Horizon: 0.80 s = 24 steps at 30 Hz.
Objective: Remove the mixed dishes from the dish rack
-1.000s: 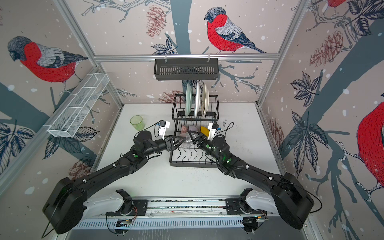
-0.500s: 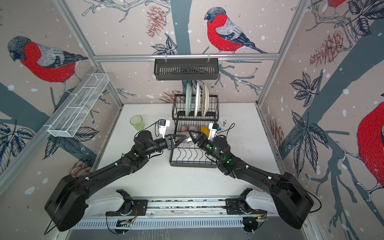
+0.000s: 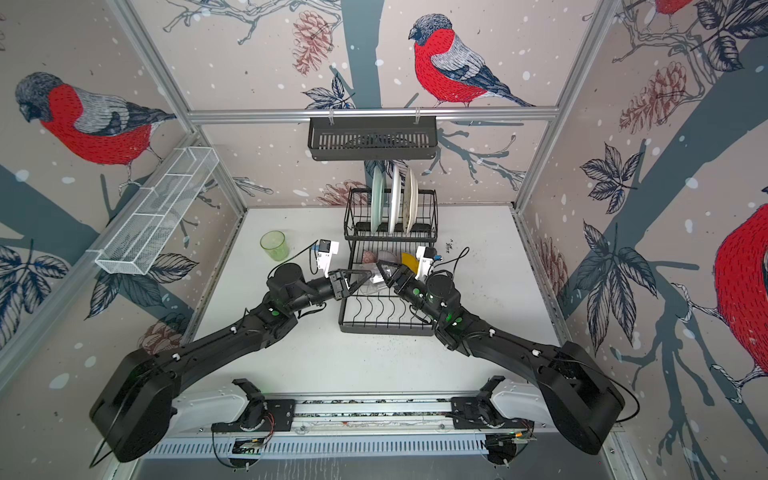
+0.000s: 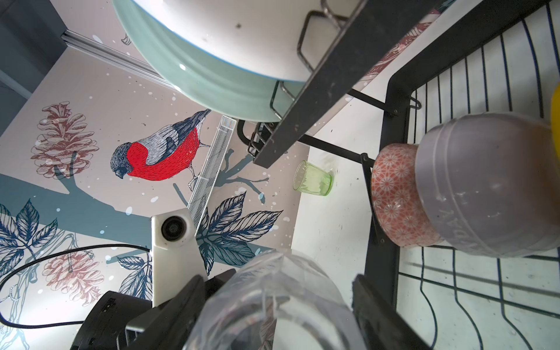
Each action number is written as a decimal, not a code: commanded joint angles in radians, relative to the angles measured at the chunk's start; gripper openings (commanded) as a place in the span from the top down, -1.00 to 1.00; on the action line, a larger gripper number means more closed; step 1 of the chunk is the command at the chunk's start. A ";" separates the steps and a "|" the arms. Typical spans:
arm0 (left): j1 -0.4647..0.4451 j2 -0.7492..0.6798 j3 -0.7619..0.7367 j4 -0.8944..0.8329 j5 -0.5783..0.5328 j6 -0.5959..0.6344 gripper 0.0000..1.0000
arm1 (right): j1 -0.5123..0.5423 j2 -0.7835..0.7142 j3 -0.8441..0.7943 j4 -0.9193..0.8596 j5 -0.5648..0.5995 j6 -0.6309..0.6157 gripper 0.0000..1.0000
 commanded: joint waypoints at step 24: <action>-0.002 0.031 0.002 0.152 0.059 -0.014 0.54 | 0.007 0.002 0.007 0.015 -0.004 -0.035 -0.25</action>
